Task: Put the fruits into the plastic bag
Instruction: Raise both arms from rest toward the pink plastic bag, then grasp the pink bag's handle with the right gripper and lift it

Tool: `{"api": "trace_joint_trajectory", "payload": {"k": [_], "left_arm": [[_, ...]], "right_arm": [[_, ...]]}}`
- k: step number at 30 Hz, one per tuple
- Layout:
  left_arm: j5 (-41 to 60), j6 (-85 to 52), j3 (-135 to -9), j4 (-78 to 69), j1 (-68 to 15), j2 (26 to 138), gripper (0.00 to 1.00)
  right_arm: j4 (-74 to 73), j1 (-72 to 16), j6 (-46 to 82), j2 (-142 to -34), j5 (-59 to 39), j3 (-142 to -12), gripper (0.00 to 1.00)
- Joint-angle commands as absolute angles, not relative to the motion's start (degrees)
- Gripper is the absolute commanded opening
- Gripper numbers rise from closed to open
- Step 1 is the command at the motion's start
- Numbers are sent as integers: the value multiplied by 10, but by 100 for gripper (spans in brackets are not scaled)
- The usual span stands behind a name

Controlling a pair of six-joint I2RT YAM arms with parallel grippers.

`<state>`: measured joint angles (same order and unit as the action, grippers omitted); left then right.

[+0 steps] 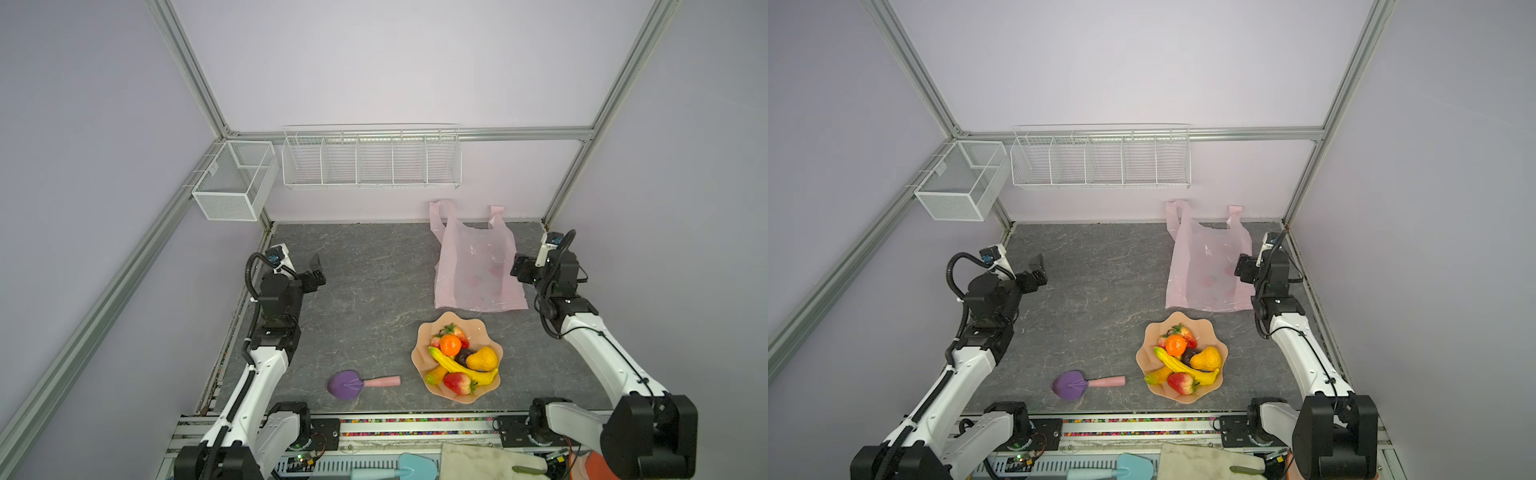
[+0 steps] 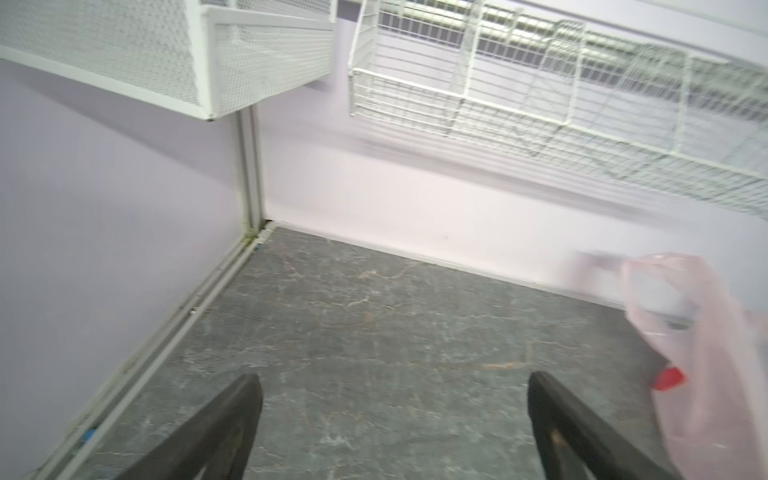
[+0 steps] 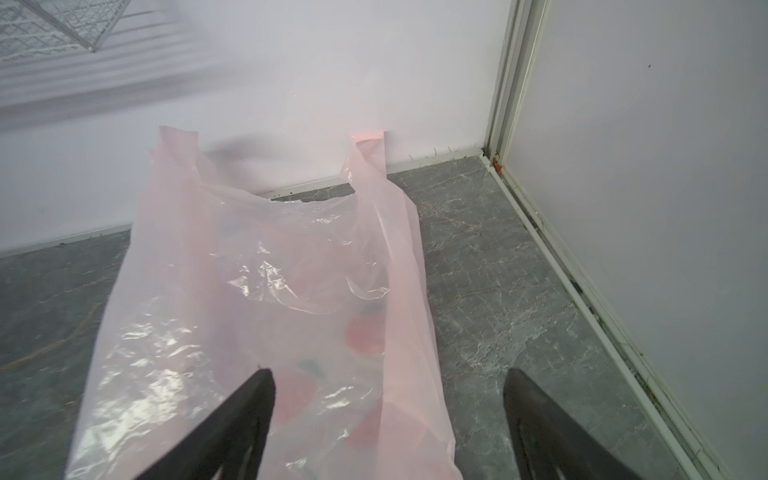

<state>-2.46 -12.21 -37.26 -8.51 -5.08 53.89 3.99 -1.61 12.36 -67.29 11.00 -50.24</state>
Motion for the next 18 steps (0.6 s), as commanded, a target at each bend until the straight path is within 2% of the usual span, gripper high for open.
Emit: {"api": "trace_joint_trajectory", "payload": {"k": [1,7,11,18], "left_arm": [[33,-196,-421,98,-72,523,99],[85,-238,-485,192,-142,550,99],[64,-218,-522,228,-247,578,99],[85,-243,-560,248,-323,618,99]], "right_arm": [[242,-13,187,-672,65,-551,88],[282,44,183,-742,-22,-606,88],[295,79,174,-856,-50,-674,88],[312,97,145,-1048,-62,-802,94]]}}
